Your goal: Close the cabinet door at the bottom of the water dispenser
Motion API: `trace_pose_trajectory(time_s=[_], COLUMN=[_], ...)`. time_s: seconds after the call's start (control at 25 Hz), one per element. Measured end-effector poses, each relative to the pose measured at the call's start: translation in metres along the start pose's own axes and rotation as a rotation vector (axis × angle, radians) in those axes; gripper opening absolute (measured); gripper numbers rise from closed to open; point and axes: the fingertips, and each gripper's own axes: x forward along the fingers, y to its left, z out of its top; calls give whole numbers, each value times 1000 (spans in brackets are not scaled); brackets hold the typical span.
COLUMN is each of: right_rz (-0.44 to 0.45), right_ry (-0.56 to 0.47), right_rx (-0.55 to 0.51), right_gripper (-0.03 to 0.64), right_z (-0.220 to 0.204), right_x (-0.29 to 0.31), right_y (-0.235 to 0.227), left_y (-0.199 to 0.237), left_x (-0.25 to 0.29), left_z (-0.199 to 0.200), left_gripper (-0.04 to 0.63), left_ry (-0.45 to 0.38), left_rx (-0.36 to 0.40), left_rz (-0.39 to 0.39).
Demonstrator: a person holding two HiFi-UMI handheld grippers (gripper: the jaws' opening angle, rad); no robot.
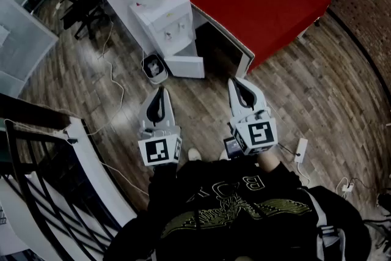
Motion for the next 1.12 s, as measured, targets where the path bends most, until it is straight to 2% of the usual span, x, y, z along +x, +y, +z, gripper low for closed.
trace_pose_trajectory(time_s=[0.08,0.16,0.44,0.6,0.92,1.12], right_rz=[8,16,42,31,22,17], right_ry=[-108,-160,-121,-128,-165,-168], right_rx=[-36,-51,-32,-39,-11,29], right_gripper=[-2,-2,-2,-2,-2,-2], right_z=[21,26,6,10,30,33], right_x=[37,56,93,138,234,295], right_y=[-11,-13,-18,-23,-16,-25], left_y=[8,11,25,54,112,137], left_x=[37,53,77,116,199,260], left_z=[14,17,-8,-8,-10,-20], left_gripper=[6,6,6,6,6,6], left_ry=[-88,-125,-81,-103,-124,-121], left_rx=[36,52,38,38,17,58], left_rz=[-3,-5,27,33,-9,-49])
